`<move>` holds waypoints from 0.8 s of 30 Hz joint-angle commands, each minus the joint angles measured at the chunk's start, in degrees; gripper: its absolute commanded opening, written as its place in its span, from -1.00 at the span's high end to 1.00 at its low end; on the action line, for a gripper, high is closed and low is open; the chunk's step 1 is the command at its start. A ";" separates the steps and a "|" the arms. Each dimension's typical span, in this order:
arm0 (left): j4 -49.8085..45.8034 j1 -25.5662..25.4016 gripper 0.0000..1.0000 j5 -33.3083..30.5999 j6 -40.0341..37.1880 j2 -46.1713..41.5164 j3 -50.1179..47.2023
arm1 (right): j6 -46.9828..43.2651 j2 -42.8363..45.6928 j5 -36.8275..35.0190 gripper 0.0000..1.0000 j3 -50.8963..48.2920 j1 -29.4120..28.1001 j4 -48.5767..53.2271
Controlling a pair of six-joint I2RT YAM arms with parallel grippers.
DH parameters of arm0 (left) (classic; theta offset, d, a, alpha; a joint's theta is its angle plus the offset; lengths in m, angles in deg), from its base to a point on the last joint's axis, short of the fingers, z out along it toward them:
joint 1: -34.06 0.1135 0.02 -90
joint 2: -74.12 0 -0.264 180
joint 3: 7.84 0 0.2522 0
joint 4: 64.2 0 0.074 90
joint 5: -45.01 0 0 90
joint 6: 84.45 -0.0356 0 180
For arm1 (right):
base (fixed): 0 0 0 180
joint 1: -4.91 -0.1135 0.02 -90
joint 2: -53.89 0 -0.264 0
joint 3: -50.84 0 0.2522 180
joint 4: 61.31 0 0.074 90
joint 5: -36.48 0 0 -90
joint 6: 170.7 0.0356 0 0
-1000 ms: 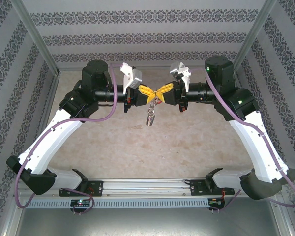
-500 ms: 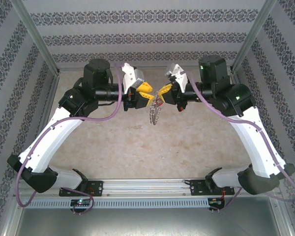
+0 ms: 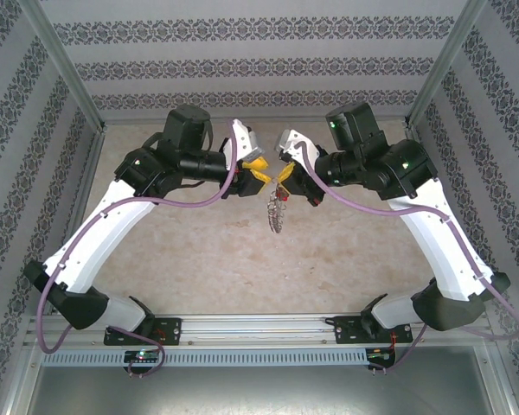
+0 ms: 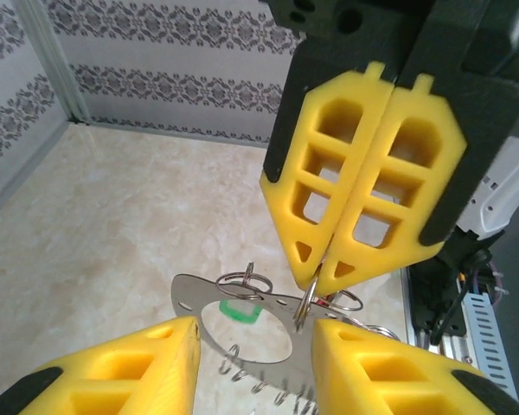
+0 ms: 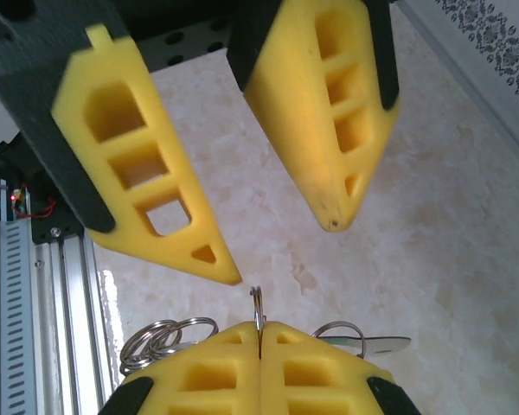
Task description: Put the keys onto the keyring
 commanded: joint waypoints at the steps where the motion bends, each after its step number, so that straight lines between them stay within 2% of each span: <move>1: -2.60 -1.03 0.23 1.29 -2.44 0.63 1.53 | -2.05 -0.62 -1.27 1.00 2.50 -1.02 1.62; 10: -3.95 -1.84 0.30 2.57 -3.46 1.98 2.60 | -3.66 -2.96 -4.13 1.00 5.21 -3.16 4.50; 12: -3.88 -1.89 0.43 2.84 -3.37 2.05 2.51 | -3.86 -3.33 -4.50 1.00 5.61 -3.50 4.63; 16: -4.06 -1.87 0.83 3.16 -3.52 2.05 2.21 | -3.88 -3.82 -4.84 1.00 6.26 -3.85 4.85; 20: -3.62 -1.85 0.99 4.07 -3.58 1.87 1.86 | -3.89 -3.86 -4.78 1.00 6.42 -3.92 4.74; 24: -1.16 -1.74 1.00 5.48 -2.03 1.14 0.70 | -2.66 -3.33 -3.81 1.00 5.95 -3.63 3.32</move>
